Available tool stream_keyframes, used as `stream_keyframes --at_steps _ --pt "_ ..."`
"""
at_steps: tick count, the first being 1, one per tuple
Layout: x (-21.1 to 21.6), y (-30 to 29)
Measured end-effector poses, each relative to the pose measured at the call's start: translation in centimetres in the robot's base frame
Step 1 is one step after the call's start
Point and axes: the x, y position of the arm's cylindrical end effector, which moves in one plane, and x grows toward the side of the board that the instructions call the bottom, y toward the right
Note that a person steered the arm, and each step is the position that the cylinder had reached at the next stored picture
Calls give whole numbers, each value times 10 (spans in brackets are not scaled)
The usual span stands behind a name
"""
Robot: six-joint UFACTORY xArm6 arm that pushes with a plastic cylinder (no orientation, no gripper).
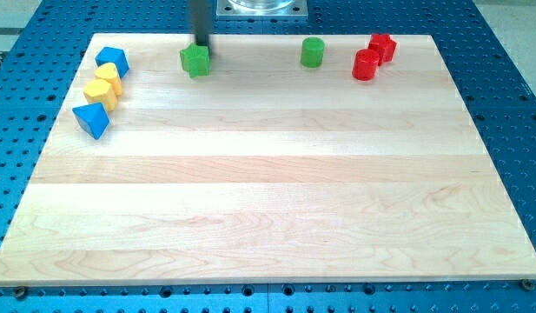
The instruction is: Push the cube downwards
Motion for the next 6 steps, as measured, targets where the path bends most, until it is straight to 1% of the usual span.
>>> stream_keyframes --at_steps 1,4,5,6 --pt "7 -45" --pt "13 -49" --pt "6 -49" --pt "30 -49"
